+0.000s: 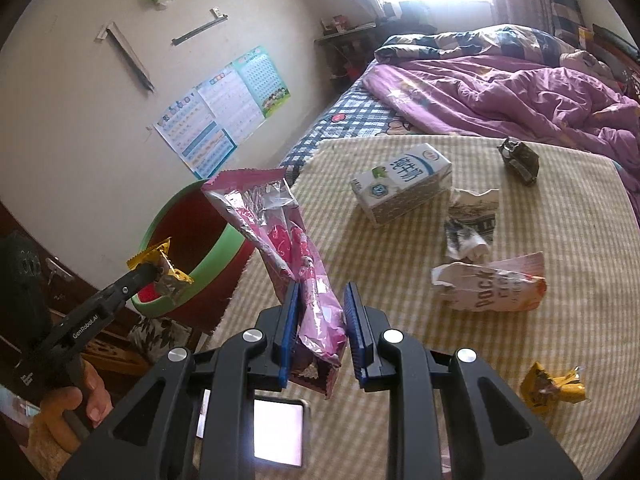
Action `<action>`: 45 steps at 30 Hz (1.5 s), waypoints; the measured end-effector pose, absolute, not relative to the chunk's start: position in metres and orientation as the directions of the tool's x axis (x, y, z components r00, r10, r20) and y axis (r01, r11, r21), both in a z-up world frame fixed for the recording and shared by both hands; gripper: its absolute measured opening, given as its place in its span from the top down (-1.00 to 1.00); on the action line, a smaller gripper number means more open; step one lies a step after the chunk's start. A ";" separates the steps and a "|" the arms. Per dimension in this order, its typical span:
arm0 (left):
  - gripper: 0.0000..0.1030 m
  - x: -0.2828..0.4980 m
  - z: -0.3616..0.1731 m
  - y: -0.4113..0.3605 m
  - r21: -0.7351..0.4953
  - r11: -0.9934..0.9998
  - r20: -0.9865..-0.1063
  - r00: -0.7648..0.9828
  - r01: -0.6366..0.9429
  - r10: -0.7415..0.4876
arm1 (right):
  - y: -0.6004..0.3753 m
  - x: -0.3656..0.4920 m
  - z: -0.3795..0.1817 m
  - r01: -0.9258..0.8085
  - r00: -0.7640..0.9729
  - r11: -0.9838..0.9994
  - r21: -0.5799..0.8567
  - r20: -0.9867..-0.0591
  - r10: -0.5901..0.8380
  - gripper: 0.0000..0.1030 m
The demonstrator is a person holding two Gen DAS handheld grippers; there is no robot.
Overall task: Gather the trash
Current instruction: 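Carry the yellow wrapper over the bin with the left gripper while the right carries the pink bag, then open the left gripper over the bin releasing the yellow wrapper while the right releases the pink bag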
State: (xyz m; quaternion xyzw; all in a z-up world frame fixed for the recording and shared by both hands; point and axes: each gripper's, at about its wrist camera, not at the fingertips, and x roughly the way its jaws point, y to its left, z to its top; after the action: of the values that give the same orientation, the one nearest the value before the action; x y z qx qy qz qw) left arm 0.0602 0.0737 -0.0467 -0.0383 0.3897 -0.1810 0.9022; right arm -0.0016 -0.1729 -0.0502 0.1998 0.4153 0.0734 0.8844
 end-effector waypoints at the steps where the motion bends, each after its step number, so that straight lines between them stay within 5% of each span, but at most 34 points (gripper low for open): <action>1: 0.71 0.063 -0.048 0.077 -0.212 0.930 -0.692 0.626 0.299 -0.359 | -0.171 -0.001 -0.050 0.038 0.644 0.909 0.414 -0.706 0.295 0.56; 45: 0.71 0.113 -0.051 0.138 -0.237 0.910 -0.683 0.608 0.341 -0.406 | -0.081 0.062 -0.041 0.019 0.652 0.924 0.383 -0.705 0.279 0.55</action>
State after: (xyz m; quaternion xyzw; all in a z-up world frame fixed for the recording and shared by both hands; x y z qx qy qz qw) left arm 0.1126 0.1379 -0.0506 -0.0414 0.3907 -0.2084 0.8957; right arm 0.0621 -0.0806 -0.0407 0.1811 0.4107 0.0730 0.8906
